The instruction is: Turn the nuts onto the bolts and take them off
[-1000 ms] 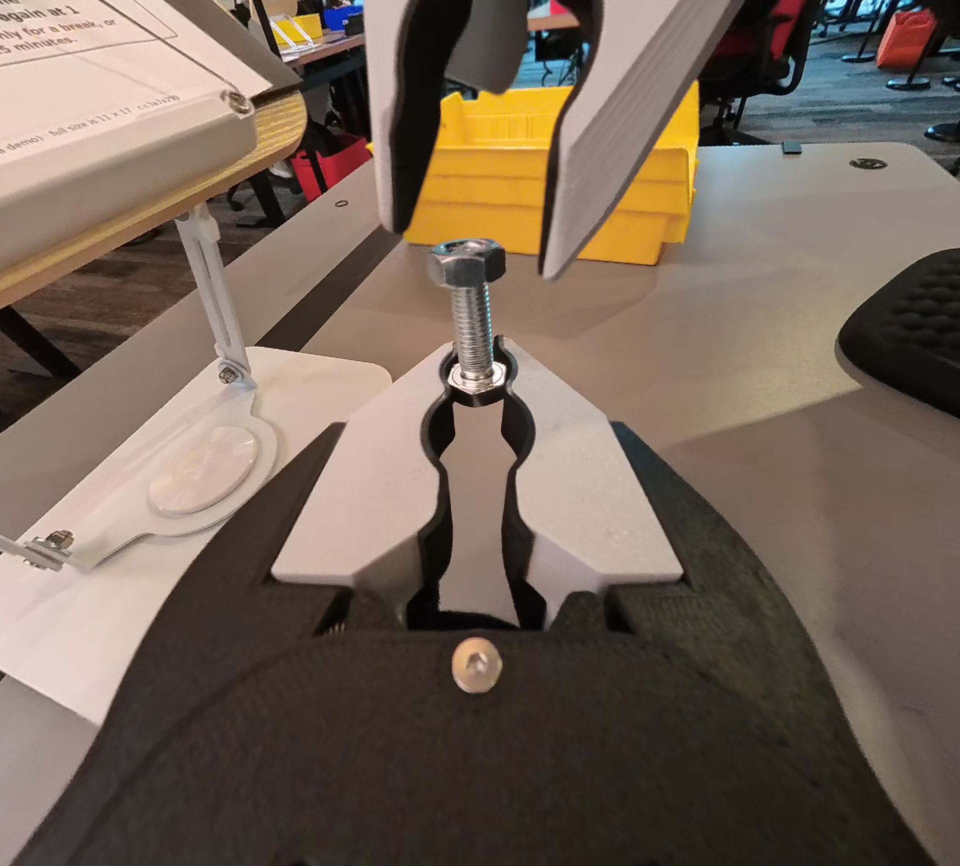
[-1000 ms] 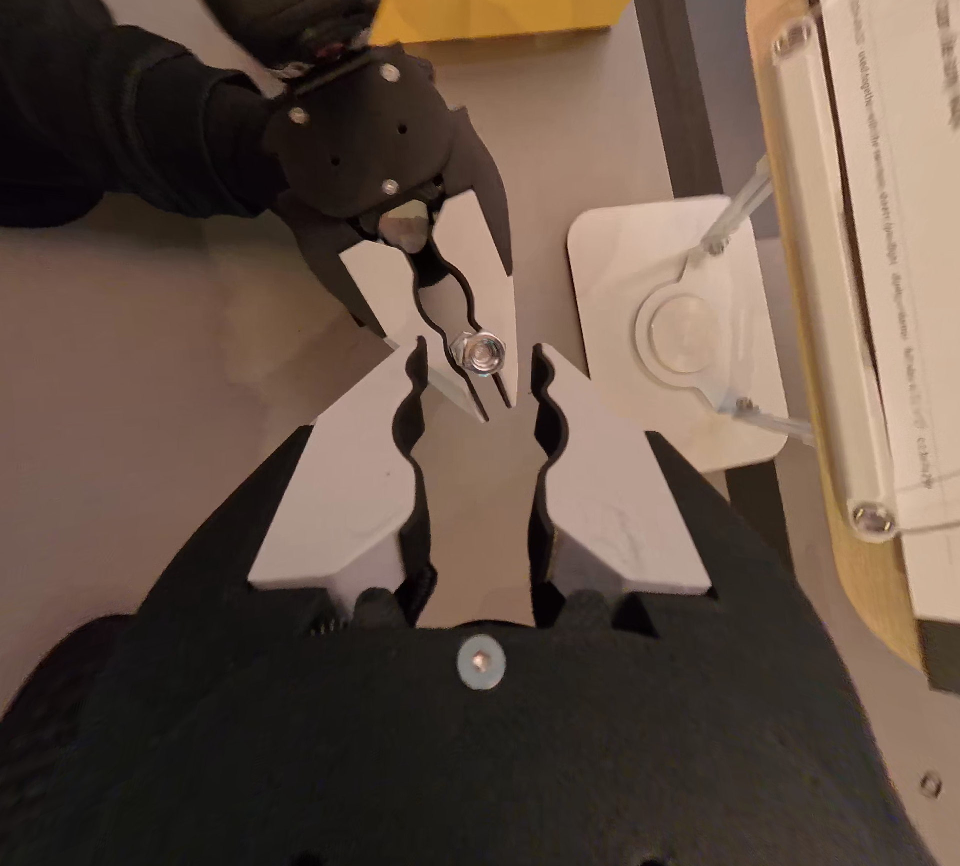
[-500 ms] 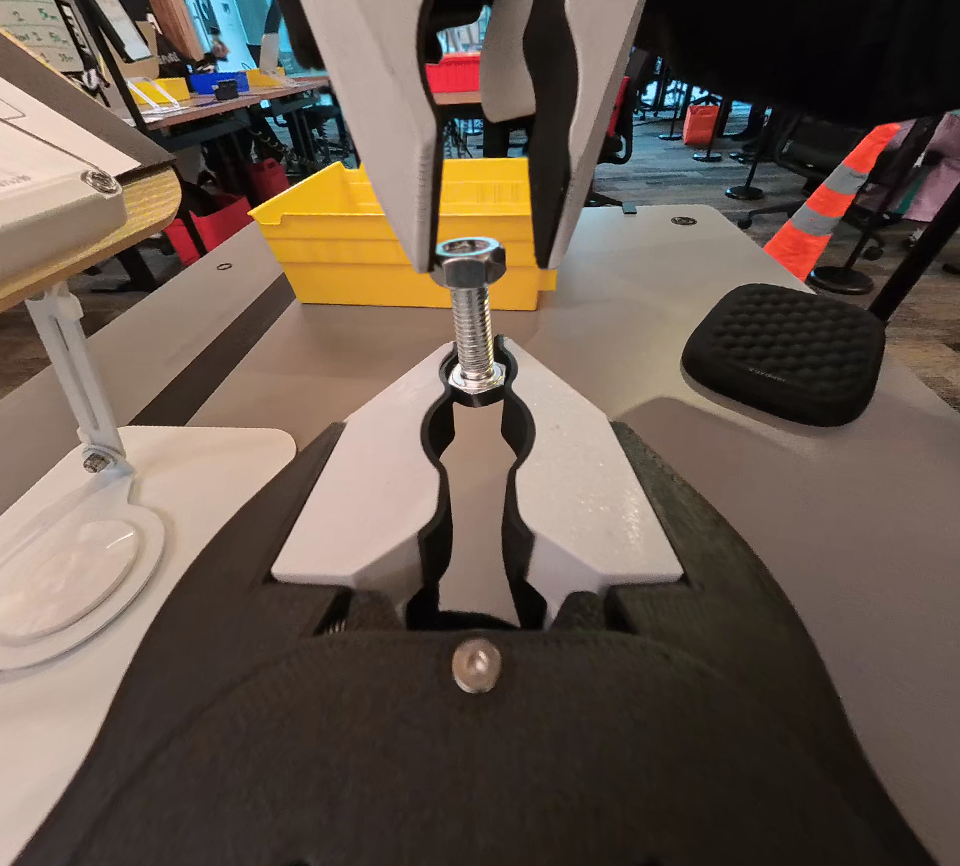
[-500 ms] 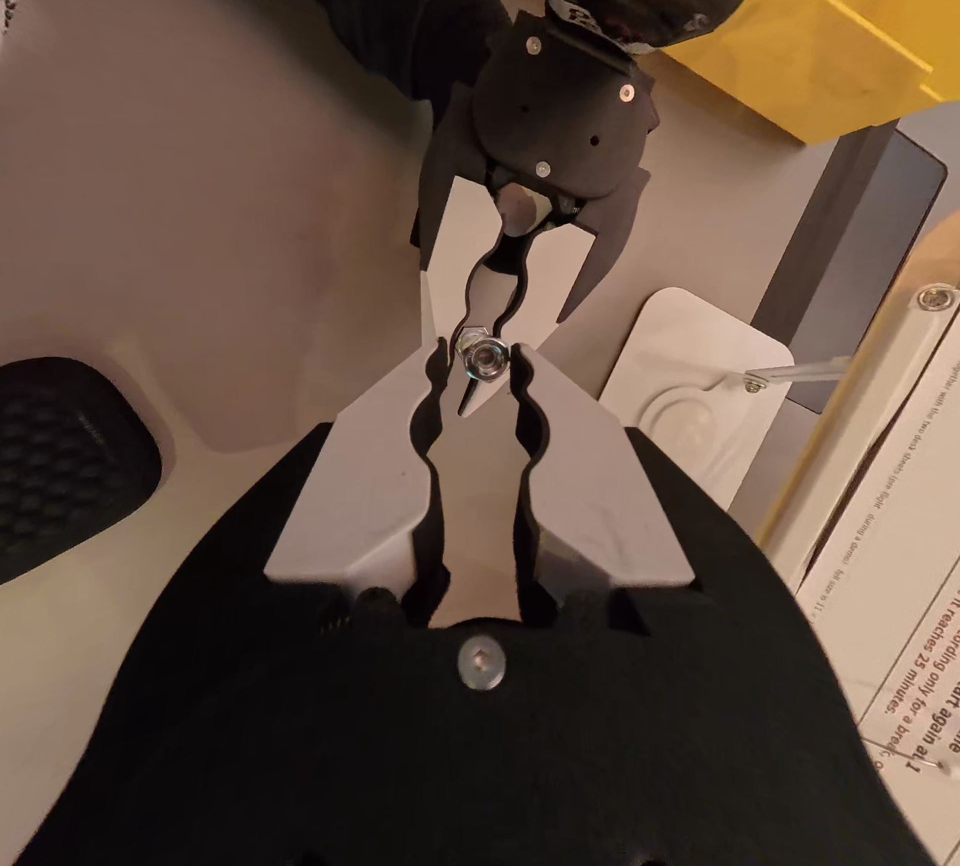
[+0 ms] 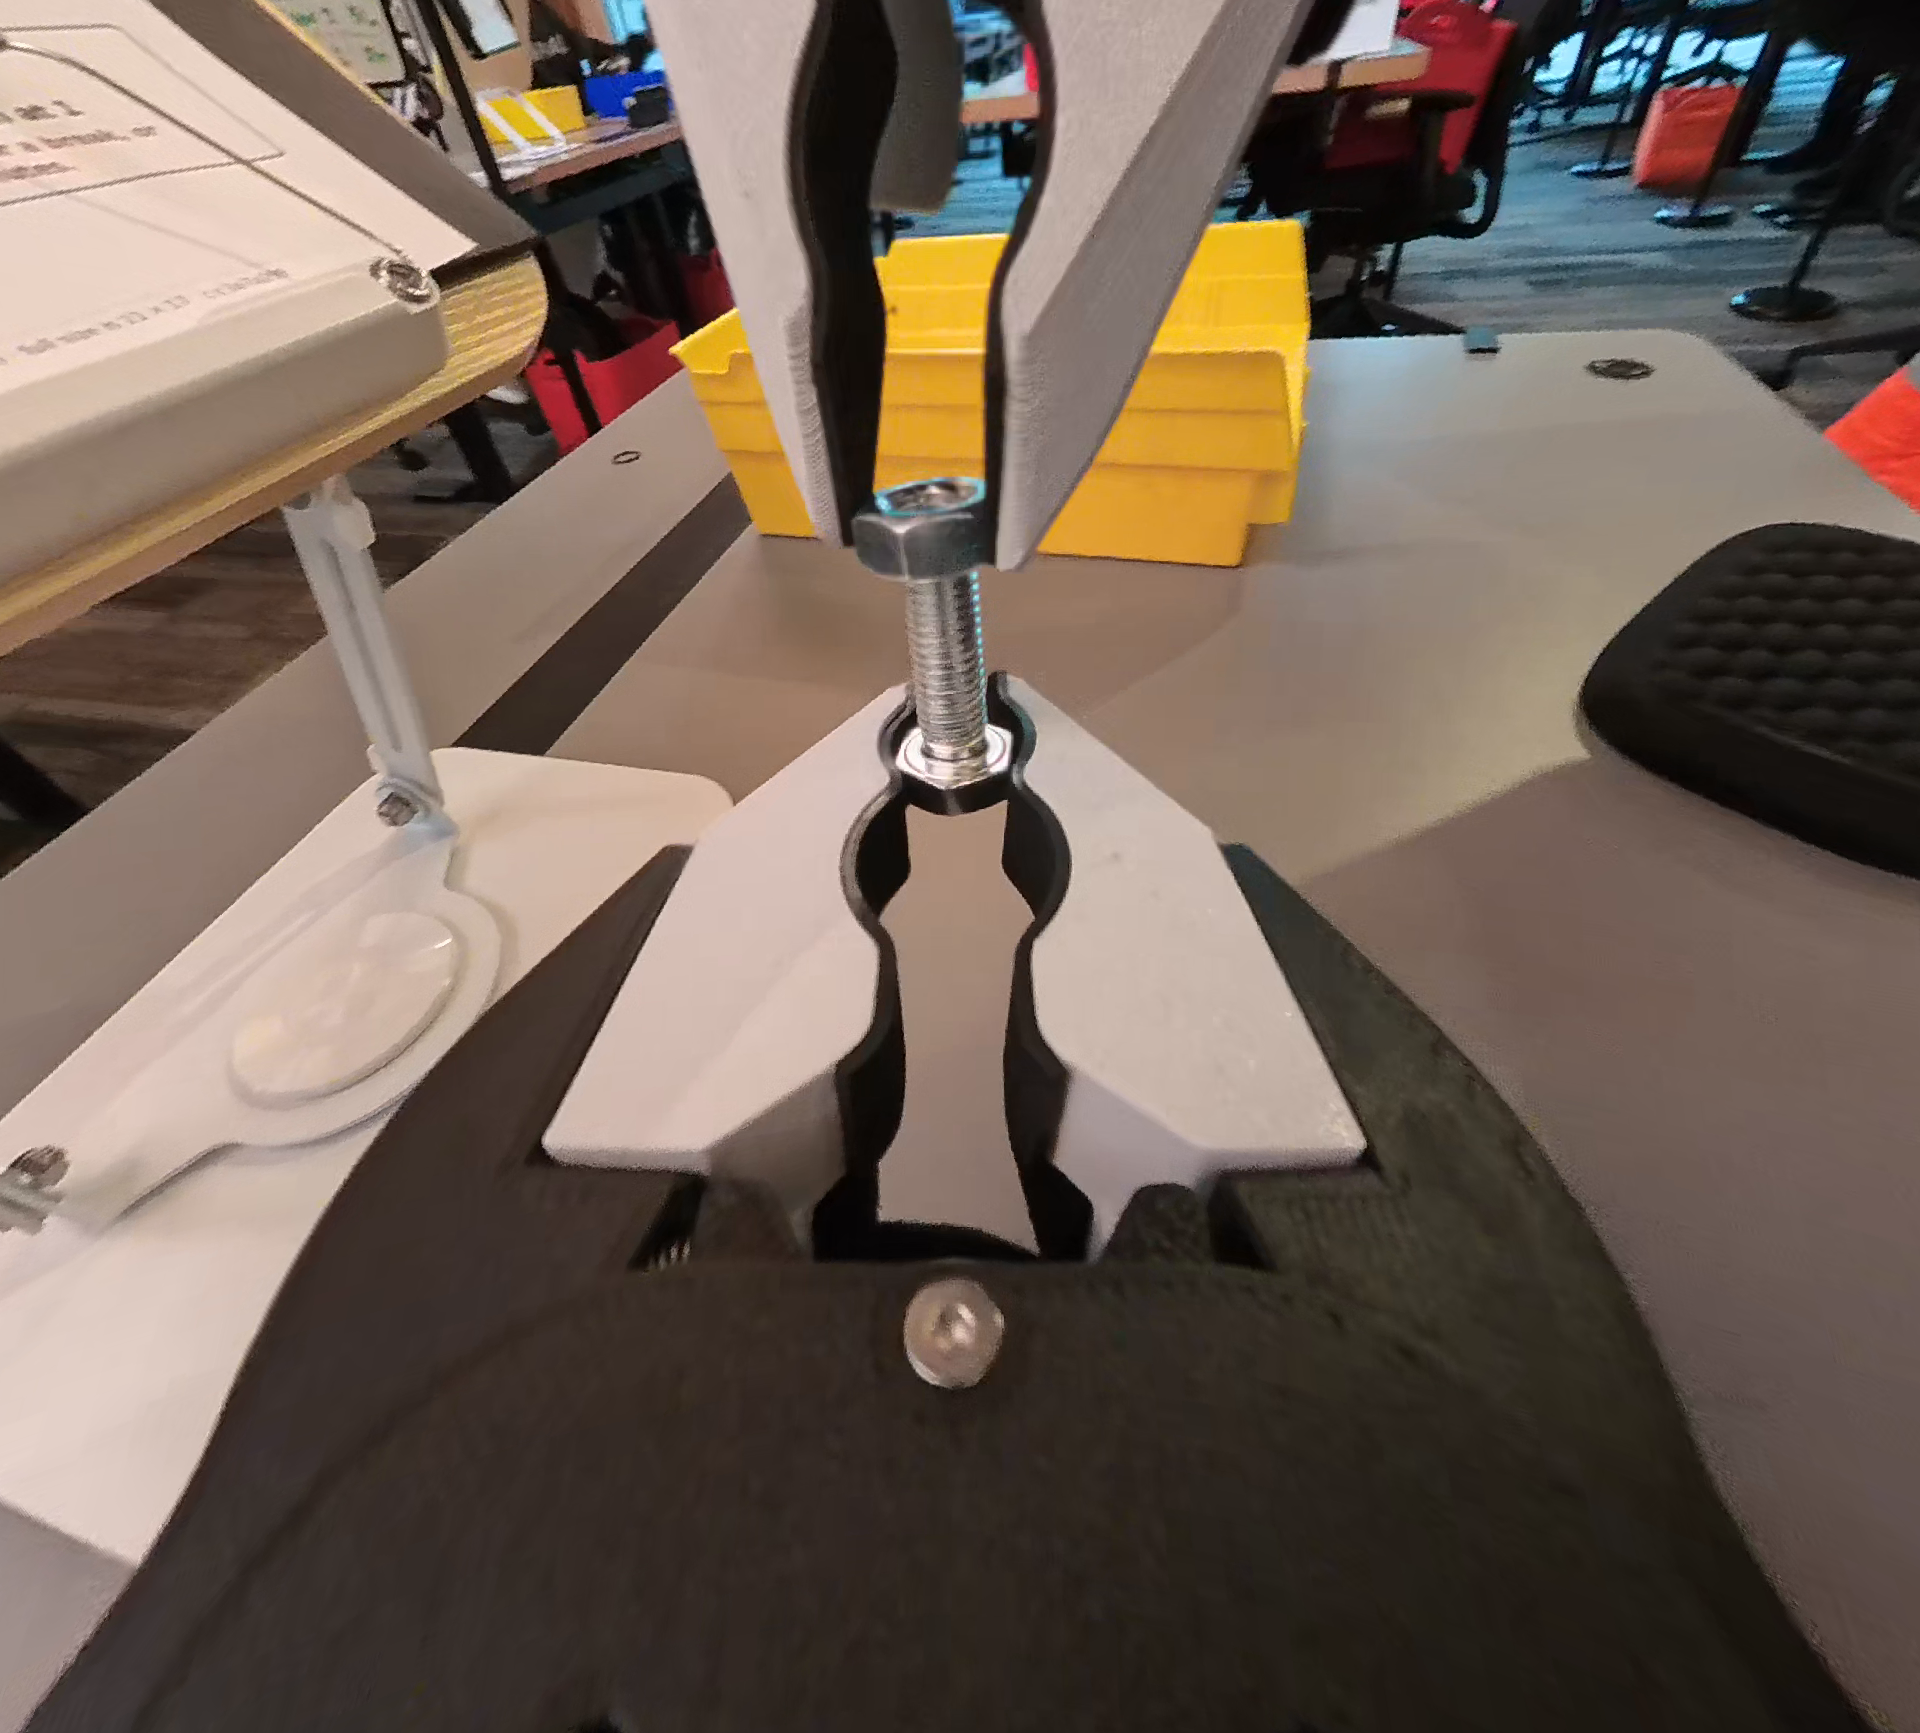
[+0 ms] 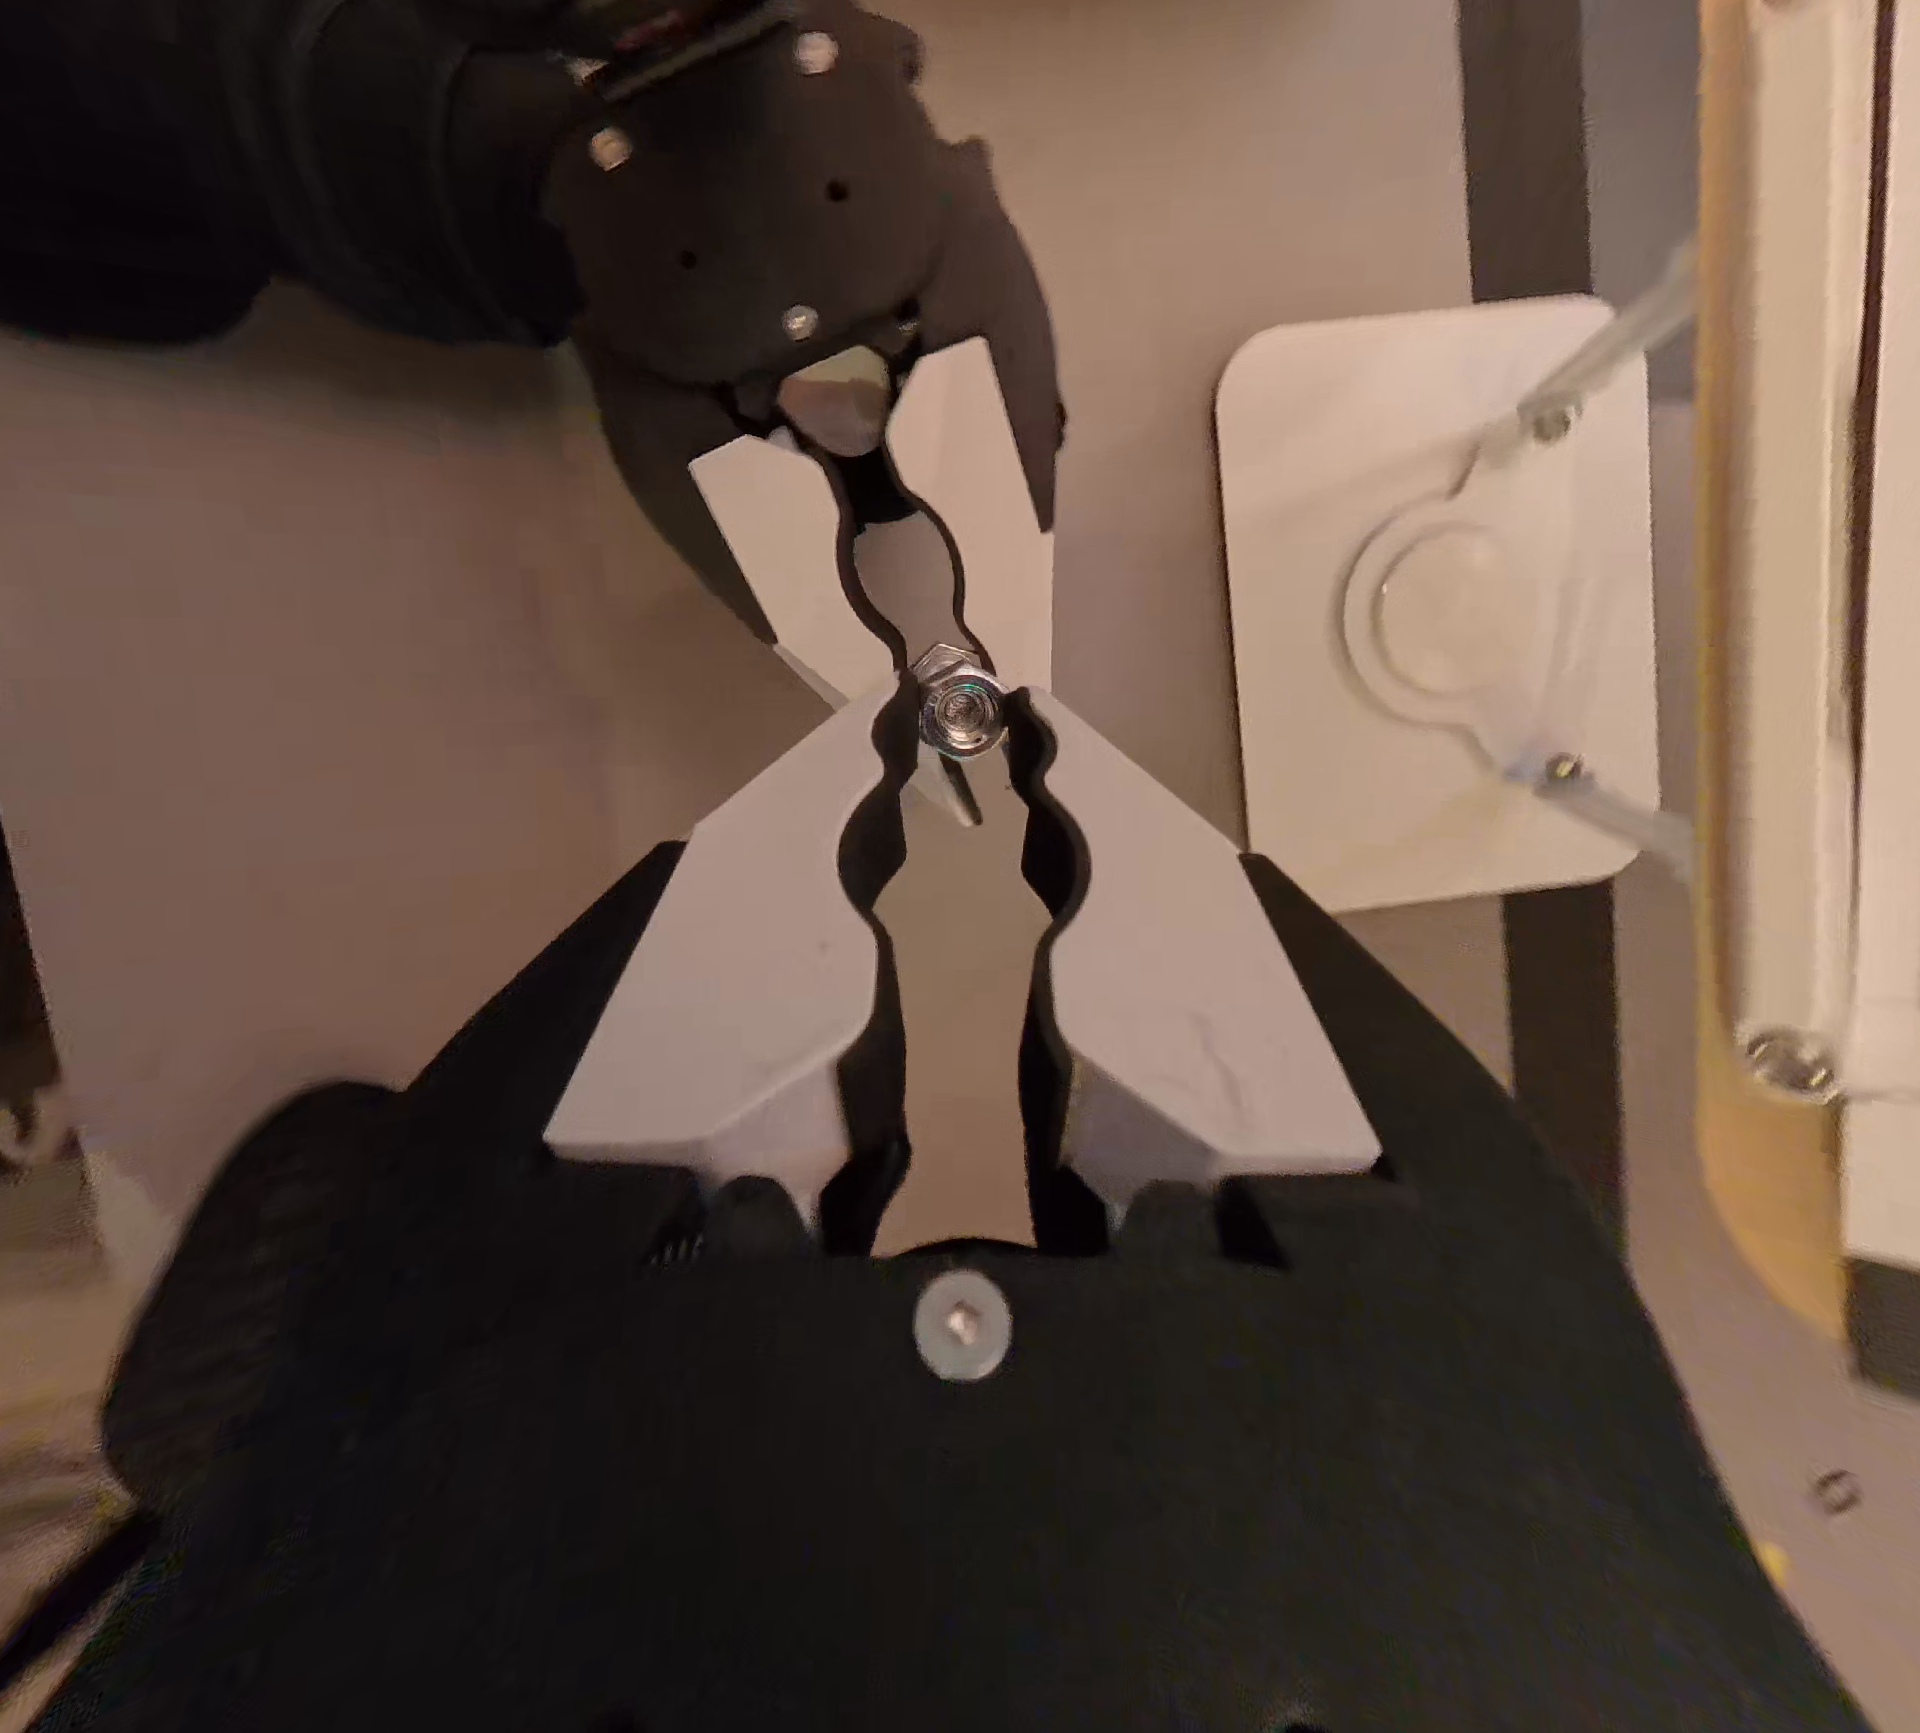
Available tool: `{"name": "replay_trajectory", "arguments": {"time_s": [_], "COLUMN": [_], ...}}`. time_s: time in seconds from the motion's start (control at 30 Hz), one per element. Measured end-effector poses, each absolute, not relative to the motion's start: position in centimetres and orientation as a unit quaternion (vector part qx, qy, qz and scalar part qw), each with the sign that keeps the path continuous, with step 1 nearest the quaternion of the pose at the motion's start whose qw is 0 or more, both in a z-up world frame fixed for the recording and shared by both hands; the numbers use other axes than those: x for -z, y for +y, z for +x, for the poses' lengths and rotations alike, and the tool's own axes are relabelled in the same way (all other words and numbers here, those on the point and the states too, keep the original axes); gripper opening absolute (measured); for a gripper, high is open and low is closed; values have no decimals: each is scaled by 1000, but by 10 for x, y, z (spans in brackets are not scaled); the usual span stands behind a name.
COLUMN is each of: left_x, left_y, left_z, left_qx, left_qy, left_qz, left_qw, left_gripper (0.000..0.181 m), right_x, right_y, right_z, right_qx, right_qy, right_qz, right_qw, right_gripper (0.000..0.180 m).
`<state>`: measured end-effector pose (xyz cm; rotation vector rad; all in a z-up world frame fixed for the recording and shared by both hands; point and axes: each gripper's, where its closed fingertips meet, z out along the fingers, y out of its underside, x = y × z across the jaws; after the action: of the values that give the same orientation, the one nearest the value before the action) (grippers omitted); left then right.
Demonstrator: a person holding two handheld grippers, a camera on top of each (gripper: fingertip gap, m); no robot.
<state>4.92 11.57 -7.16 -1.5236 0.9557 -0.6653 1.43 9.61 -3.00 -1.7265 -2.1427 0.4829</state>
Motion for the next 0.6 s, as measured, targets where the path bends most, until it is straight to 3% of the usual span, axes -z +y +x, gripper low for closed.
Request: {"name": "replay_trajectory", "arguments": {"time_s": [0.17, 0.23, 0.3, 0.6], "left_x": [80, 79, 79, 74], "left_y": [120, 120, 120, 101], "left_z": [49, 49, 48, 59], "left_qx": [264, 268, 268, 310], "left_qy": [410, 410, 412, 444], "left_qz": [-660, -657, -656, -628], "left_qw": [571, 573, 572, 559], "left_gripper": [10, 10, 10, 10], "right_x": [36, 32, 24, 24], "right_y": [98, 96, 95, 79], "right_z": [16, 17, 18, 24], "right_qx": [-174, -176, -161, -119], "right_qy": [-706, -719, -754, -894], "right_qz": [-662, -646, -603, -388], "right_qw": [183, 187, 207, 190], "right_gripper": [18, 39, 43, 28]}}
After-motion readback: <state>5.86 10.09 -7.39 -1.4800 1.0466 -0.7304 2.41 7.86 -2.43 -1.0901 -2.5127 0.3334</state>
